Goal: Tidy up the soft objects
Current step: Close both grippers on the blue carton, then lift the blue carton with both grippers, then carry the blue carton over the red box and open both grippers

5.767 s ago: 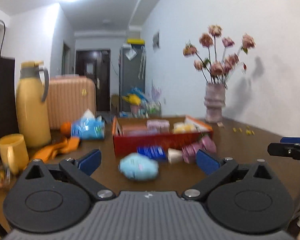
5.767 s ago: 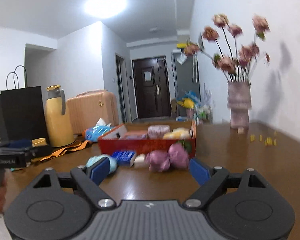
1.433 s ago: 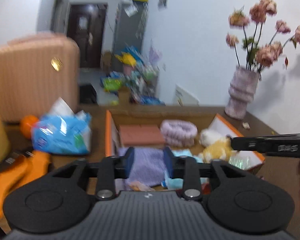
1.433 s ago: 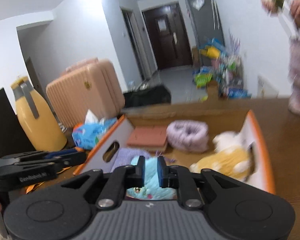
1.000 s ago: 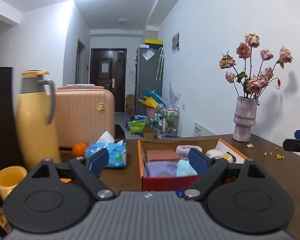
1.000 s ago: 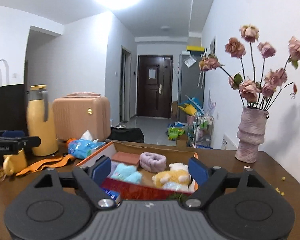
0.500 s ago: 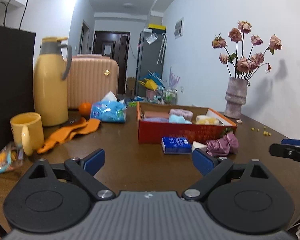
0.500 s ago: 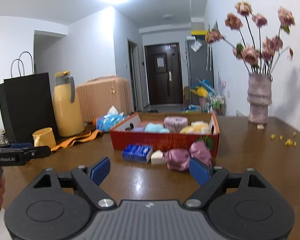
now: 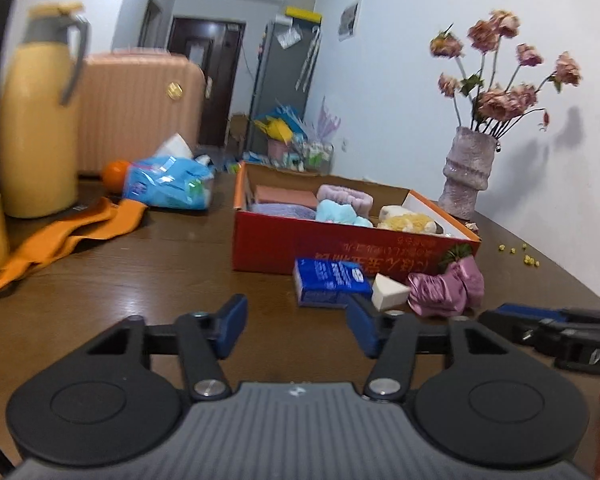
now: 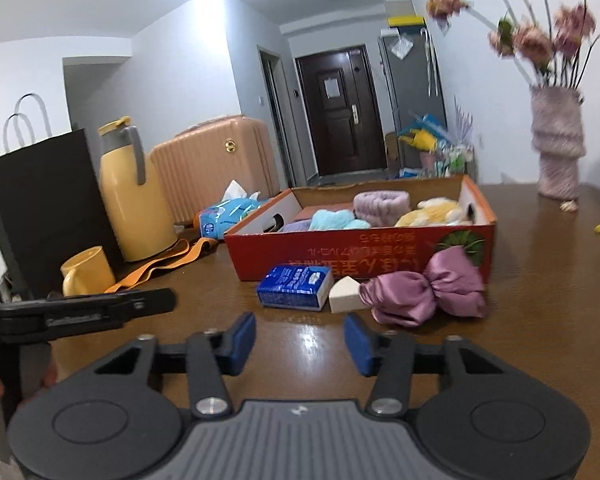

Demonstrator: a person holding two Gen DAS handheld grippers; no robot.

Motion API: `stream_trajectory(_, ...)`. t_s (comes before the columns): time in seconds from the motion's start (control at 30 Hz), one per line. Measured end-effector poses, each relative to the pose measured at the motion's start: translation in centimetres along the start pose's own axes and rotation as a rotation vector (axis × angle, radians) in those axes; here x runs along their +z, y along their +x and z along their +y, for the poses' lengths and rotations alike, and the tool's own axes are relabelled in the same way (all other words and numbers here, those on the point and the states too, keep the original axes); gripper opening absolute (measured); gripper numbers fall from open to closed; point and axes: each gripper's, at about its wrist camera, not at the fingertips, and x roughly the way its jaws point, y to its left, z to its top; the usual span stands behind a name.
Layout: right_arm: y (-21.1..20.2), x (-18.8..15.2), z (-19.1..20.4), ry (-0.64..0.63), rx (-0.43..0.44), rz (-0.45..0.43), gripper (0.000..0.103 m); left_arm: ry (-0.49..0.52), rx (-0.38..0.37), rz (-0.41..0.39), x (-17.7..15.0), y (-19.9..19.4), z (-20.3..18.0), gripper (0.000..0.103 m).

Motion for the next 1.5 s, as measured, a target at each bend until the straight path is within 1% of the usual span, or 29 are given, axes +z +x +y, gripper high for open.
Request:
stream_trajectory(0.1,4.0,1.6,-0.6,0.015,0.023,0.020,0.037,-0.037,-0.051,0.045,1.9,4.3,0.4,0.048)
stream_trajectory(0.17,6.9,2.7,-0.8,0.018,0.026,0.045,0.037,-0.047,-0.066,0.068,2.7,6.7,0.5,0.046)
stream_trajectory(0.2,8.1,3.2,-0.8,0.016,0.028,0.055,0.035,-0.042,-0.070,0.076,2.9,7.8,0.5,0.046)
stream_trajectory(0.27,10.5,3.9,-0.9,0.012,0.022,0.078,0.033,-0.045,-0.065,0.097,3.1,9.7,0.7,0.043)
stream_trajectory(0.3,11.6,4.2,-0.9,0.013,0.017,0.087,0.031,-0.050,-0.071,0.110,3.2,10.5,0.9,0.039)
stream_trajectory(0.37,13.7,4.5,-1.5,0.037,0.012,0.118,0.028,-0.066,-0.089,0.140,3.1,12.0,1.4,0.038)
stream_trajectory(0.43,15.3,4.6,-1.9,0.057,-0.001,0.142,0.022,-0.092,-0.105,0.165,2.9,13.0,1.8,0.033)
stream_trajectory(0.47,15.8,4.6,-2.1,0.064,-0.001,0.148,0.020,-0.107,-0.116,0.179,2.7,13.4,2.1,0.030)
stream_trajectory(0.5,16.2,4.5,-2.3,0.071,0.007,0.153,0.020,-0.126,-0.127,0.194,2.5,13.7,2.4,0.029)
stream_trajectory(0.53,16.5,4.4,-2.3,0.075,0.015,0.155,0.020,-0.147,-0.140,0.193,2.4,13.7,2.7,0.023)
stream_trajectory(0.57,16.7,4.2,-2.2,0.065,0.012,0.156,0.020,-0.162,-0.153,0.196,2.4,13.7,2.8,0.023)
stream_trajectory(0.63,16.7,3.9,-1.8,0.028,0.004,0.153,0.020,-0.175,-0.150,0.196,2.4,13.6,3.1,0.019)
stream_trajectory(0.73,16.6,3.8,-1.6,0.019,-0.005,0.154,0.020,-0.189,-0.149,0.191,2.2,13.6,3.2,0.017)
stream_trajectory(0.77,16.4,3.9,-1.4,0.013,-0.009,0.155,0.014,-0.200,-0.140,0.194,2.2,13.4,3.2,0.017)
stream_trajectory(0.8,16.1,3.9,-1.2,0.014,-0.015,0.153,0.006,-0.212,-0.121,0.202,2.3,12.9,3.1,0.016)
stream_trajectory(0.83,15.6,4.0,-1.2,0.025,-0.006,0.155,0.006,-0.217,-0.109,0.201,2.4,12.1,2.9,0.016)
stream_trajectory(0.87,14.6,4.0,-1.0,0.039,0.013,0.149,0.006,-0.220,-0.112,0.174,2.3,10.7,2.7,0.015)
stream_trajectory(0.9,13.3,3.9,-0.6,0.035,0.020,0.131,0.006,-0.220,-0.123,0.145,2.1,9.0,2.4,0.014)
stream_trajectory(1.0,8.5,2.8,0.7,0.018,0.035,0.086,0.006,-0.253,-0.151,0.115,0.8,4.7,1.4,0.014)
stream_trajectory(1.1,3.5,0.9,1.6,0.023,0.047,0.075,0.006,-0.261,-0.162,0.124,-1.8,0.4,-0.3,0.013)
stream_trajectory(1.2,-1.0,-1.1,2.3,0.035,0.045,0.066,0.006,-0.246,-0.163,0.129,-3.9,-2.9,-2.3,0.013)
stream_trajectory(1.33,-5.3,-3.2,3.2,0.016,0.003,0.049,0.006,-0.165,-0.162,0.106,-5.7,-6.3,-5.0,0.013)
stream_trajectory(1.5,-8.7,-4.9,2.7,0.038,-0.018,0.037,0.006,-0.170,-0.196,0.112,-7.3,-8.2,-6.6,0.013)
